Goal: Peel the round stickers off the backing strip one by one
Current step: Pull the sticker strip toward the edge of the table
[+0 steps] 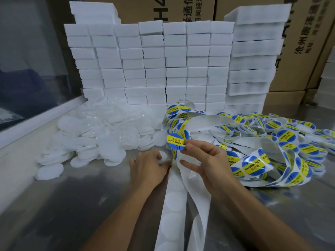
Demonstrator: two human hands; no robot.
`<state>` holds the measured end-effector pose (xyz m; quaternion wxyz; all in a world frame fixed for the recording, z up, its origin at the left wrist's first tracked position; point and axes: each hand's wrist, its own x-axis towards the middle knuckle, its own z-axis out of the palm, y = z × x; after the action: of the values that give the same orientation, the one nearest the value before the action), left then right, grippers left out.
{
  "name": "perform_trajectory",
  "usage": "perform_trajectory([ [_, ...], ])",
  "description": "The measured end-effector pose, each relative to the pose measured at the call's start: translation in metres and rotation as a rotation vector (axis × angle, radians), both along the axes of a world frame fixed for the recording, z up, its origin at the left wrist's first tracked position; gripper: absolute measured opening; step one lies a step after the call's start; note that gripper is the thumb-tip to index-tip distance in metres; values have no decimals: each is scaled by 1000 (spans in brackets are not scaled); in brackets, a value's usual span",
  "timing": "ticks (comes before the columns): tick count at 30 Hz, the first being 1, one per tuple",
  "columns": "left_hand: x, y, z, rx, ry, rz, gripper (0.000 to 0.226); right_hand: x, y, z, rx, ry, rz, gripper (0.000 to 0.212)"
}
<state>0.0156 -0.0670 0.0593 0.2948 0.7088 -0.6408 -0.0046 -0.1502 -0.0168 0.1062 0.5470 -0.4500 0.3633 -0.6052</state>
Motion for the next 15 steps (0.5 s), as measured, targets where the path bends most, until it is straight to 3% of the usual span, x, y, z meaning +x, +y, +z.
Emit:
perform_trajectory([
  [2, 3, 2, 1, -34, 100, 11, 29, -1, -1, -1, -12, 2, -32, 9],
  [6, 4, 11, 4, -194, 178, 5, 44, -3, -3, -2, -16, -3, -81, 23],
  [12, -9, 31, 23, -722, 36, -218, 49, -5, -5, -2, 1, -85, -103, 10],
  [15, -19, 39, 29, -875, -35, -285, 47, -6, -6, -2, -22, -162, -93, 9],
])
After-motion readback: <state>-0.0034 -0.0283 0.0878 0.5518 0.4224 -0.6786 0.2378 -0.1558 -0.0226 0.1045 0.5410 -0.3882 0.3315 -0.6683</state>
